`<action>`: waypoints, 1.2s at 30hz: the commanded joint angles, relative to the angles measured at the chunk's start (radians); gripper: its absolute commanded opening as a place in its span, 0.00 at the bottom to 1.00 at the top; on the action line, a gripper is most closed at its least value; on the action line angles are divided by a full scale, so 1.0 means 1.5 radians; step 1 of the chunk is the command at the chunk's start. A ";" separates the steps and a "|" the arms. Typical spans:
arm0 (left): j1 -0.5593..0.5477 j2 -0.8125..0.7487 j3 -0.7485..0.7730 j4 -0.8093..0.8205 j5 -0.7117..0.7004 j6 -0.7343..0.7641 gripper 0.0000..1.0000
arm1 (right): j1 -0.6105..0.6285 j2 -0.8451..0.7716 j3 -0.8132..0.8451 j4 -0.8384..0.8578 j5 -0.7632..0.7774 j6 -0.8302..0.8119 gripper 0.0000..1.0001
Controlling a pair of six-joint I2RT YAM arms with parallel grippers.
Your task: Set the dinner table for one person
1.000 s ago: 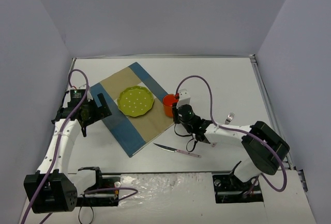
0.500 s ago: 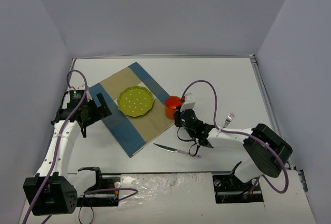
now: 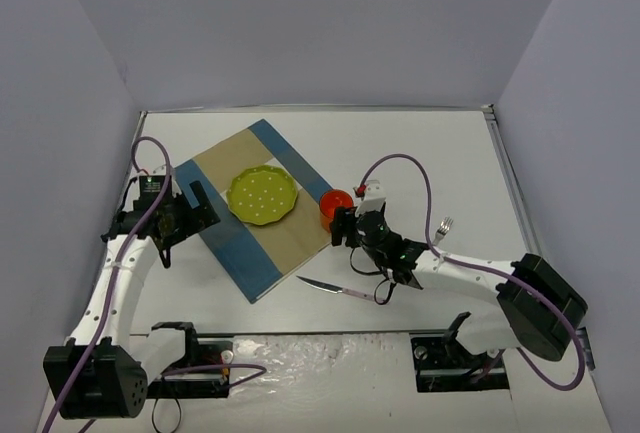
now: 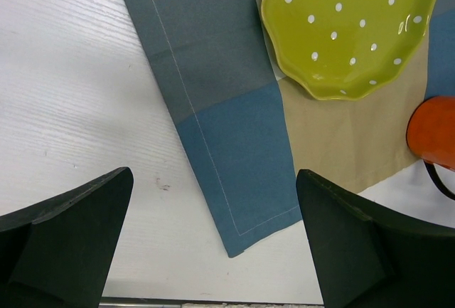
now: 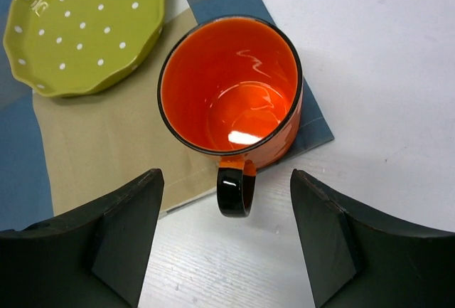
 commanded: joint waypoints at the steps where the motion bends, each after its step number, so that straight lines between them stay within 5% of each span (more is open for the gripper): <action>1: -0.042 -0.013 0.016 -0.003 -0.029 -0.022 0.97 | 0.006 -0.052 0.027 -0.025 -0.002 0.004 0.71; 21: -0.403 0.050 0.036 -0.010 -0.242 -0.300 0.97 | -0.243 -0.213 0.061 -0.463 0.073 0.165 0.75; 36: -0.469 0.100 0.046 0.014 -0.256 -0.311 0.97 | -0.337 -0.155 0.019 -0.527 0.070 0.257 0.61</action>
